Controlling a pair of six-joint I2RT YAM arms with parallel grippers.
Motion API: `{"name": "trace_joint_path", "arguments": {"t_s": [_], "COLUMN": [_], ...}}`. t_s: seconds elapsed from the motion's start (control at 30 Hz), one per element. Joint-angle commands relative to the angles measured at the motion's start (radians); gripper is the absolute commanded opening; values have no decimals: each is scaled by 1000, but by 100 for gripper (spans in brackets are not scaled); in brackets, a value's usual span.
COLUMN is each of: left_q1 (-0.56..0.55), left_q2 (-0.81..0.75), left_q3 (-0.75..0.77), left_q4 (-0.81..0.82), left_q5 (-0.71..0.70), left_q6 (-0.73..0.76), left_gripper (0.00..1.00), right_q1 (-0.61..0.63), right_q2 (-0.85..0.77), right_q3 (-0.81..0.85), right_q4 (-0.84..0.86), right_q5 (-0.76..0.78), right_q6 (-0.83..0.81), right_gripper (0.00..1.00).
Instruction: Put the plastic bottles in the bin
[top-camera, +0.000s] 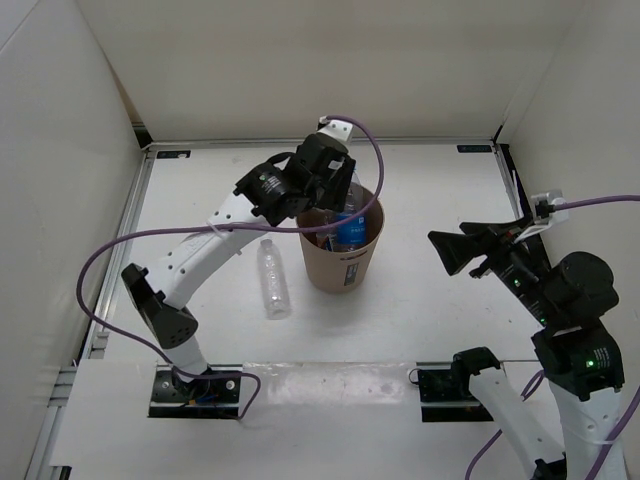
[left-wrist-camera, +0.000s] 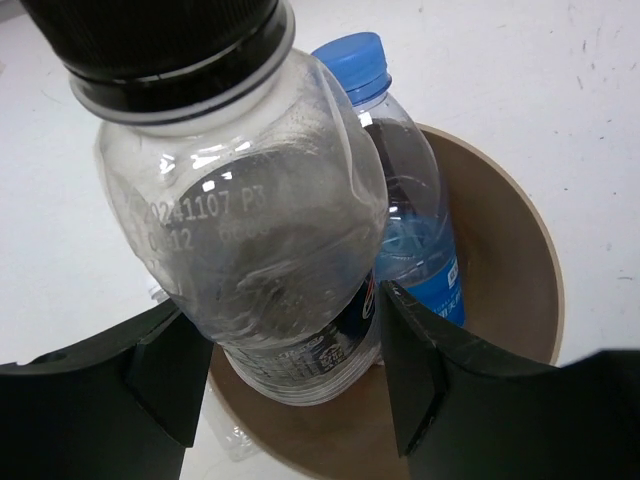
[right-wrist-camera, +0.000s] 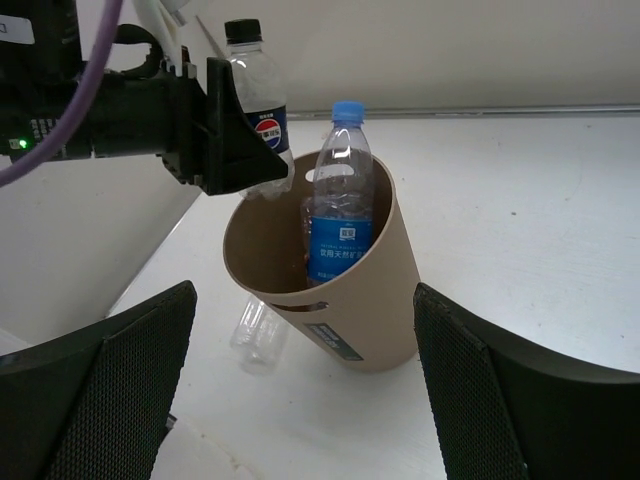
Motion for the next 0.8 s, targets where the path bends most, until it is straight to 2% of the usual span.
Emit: {"name": "trace_joint_path", "arguments": {"t_s": [0.0,0.07,0.17,0.3,0.4,0.43,0.77], "left_q1": [1,1,-1,2,-1,2,-1], "left_q2": [-37,-46,-56,-53,-60,-68,-137], "left_q3": [-27,-70,-107,-148,-163,-165,-90], "left_q4": [61,98,121,130,130,128,12], "left_q5": [-21,-21,-19,-19,-35,-38,-177], "left_q6": [-2,-8,-12,-17,-26,-26,-36], "left_gripper": [42,47,47,56,74,100,100], "right_q1": [-8,-9,-4,-1,9,9,71], "right_q2": [-9,-15,-16,-16,-16,-16,-15], "right_q3": [38,34,32,37,40,38,38], "right_q4": [-26,-31,-25,-30,-42,-43,-46], "right_q5": [19,27,28,36,43,54,116], "right_q6": [-34,-36,-41,-47,-56,-56,-71], "right_gripper": [90,90,90,90,90,90,90]}}
